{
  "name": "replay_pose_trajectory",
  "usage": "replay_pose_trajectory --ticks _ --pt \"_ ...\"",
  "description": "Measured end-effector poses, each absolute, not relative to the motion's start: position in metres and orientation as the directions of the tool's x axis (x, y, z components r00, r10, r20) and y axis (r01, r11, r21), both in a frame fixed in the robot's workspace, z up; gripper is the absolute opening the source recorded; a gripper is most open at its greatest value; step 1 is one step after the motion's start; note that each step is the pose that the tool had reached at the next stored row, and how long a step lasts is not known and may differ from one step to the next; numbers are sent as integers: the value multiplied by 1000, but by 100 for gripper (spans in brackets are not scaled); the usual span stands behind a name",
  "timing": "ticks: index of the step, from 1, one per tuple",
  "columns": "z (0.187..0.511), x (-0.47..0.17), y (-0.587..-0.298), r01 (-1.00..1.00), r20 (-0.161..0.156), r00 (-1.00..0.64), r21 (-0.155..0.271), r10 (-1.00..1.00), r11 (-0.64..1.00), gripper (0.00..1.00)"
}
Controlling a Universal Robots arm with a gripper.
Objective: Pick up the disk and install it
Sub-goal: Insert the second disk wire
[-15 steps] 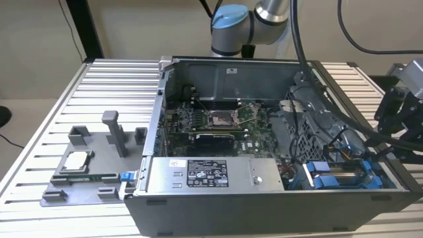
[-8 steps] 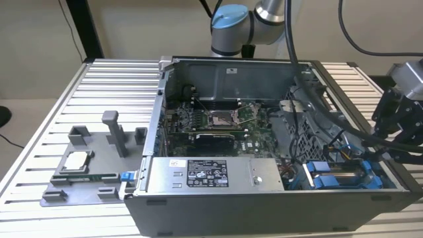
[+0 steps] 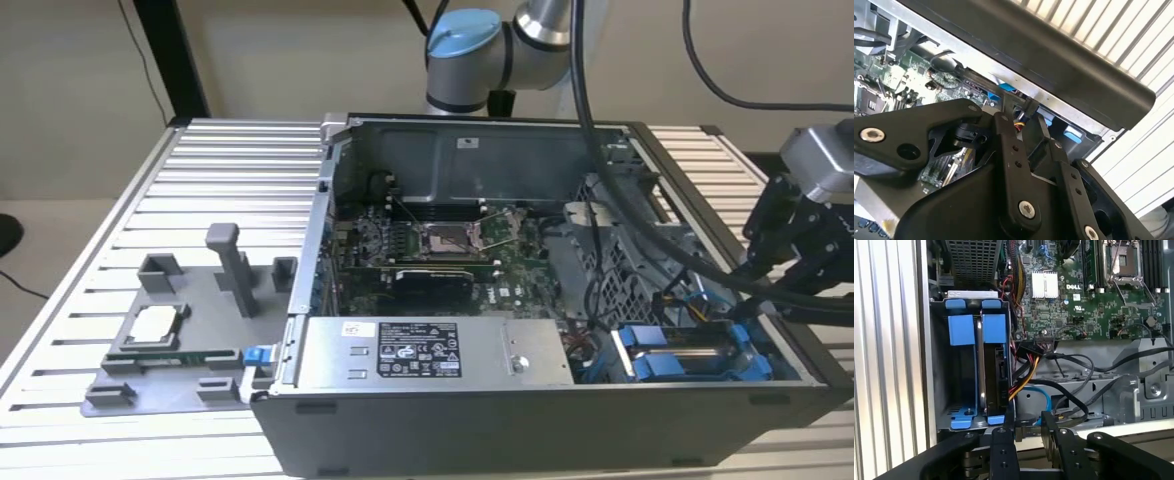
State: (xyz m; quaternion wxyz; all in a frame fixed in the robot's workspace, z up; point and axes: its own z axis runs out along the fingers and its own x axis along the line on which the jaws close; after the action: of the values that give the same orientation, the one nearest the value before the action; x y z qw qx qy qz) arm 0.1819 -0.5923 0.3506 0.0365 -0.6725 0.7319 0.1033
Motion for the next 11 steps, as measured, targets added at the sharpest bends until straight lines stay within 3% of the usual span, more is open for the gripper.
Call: replay_pose_trajectory --ticks 11 --pt "349 185 -597 -991 -198 -94 109 -976 74 100"
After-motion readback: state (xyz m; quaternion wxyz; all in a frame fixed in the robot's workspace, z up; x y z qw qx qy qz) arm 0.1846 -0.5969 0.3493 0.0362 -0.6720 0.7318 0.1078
